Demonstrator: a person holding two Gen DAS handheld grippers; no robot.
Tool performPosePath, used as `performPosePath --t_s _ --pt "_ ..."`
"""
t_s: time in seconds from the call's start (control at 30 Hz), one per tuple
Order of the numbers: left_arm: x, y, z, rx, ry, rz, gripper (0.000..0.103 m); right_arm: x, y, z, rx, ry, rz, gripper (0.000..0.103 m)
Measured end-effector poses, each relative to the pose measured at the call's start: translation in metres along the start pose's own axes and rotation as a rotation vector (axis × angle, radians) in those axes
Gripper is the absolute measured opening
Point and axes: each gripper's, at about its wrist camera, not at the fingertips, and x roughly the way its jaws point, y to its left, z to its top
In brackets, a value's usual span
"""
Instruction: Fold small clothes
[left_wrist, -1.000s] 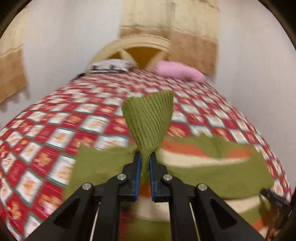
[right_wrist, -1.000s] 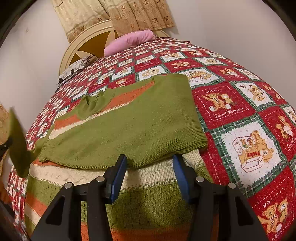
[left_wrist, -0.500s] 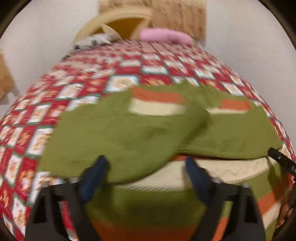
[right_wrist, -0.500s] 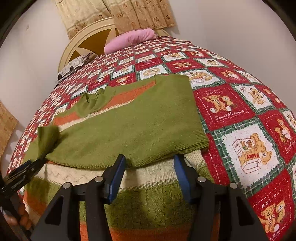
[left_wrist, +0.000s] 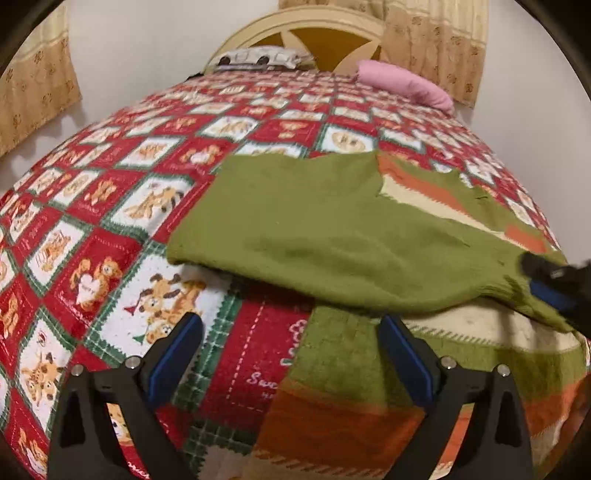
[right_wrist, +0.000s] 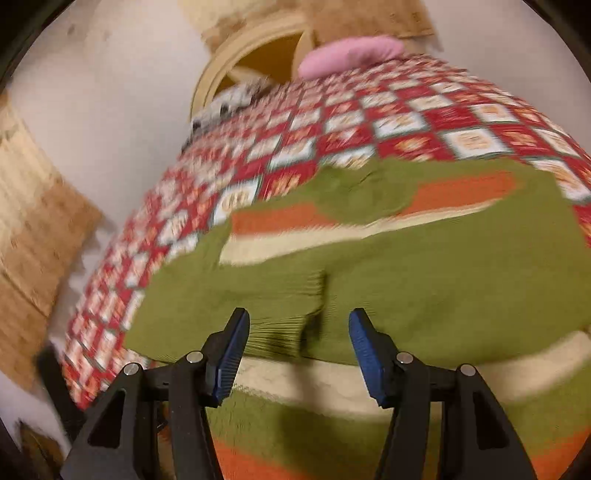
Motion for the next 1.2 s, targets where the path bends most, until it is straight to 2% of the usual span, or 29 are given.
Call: performPosePath --t_s 0.1,0.13,0.17,0.2,0.27,0.43,0.57,0.67,0.77,0.97,1.1,1.2 --pt "0.001 0.004 0.001 -0.036 -0.005 -0.015 0.100 0.025 0.019 -0.005 -0.113 0.011 -0.091 0.055" --pt "0.000 0.005 0.000 -0.038 -0.005 -0.020 0.101 0.026 0.027 -0.007 -0.161 -0.002 -0.132 0.040" --pt "0.000 0.006 0.000 -0.038 -0.004 -0.021 0.101 0.026 0.033 -0.008 -0.194 0.003 -0.144 0.027" --pt "0.000 0.005 0.001 -0.036 -0.003 -0.021 0.102 0.026 0.036 -0.007 -0.208 0.013 -0.144 0.009" --pt "0.001 0.005 0.002 -0.034 -0.001 -0.017 0.102 0.016 0.043 -0.003 -0.230 -0.012 -0.148 0.005" --pt "0.001 0.010 0.003 -0.054 -0.003 -0.034 0.103 -0.038 0.067 0.033 -0.273 -0.160 -0.101 0.005" --pt "0.001 0.011 0.002 -0.060 -0.003 -0.032 0.103 -0.093 0.085 0.065 -0.315 -0.297 -0.103 0.005" --pt "0.001 0.011 0.003 -0.060 -0.002 -0.027 0.103 -0.126 0.084 0.080 -0.317 -0.381 -0.126 0.005" --pt "0.002 0.011 0.003 -0.064 -0.002 -0.025 0.103 -0.149 0.059 0.083 -0.311 -0.422 -0.191 0.005" --pt "0.002 0.010 0.003 -0.057 0.001 -0.012 0.103 -0.142 -0.028 0.074 -0.217 -0.364 -0.324 0.005" --pt "0.003 0.008 0.004 -0.049 0.004 0.001 0.103 -0.107 -0.087 0.050 -0.134 -0.250 -0.391 0.005" --pt "0.003 0.008 0.004 -0.045 0.005 0.007 0.103 -0.081 -0.114 0.032 -0.096 -0.174 -0.410 0.005"
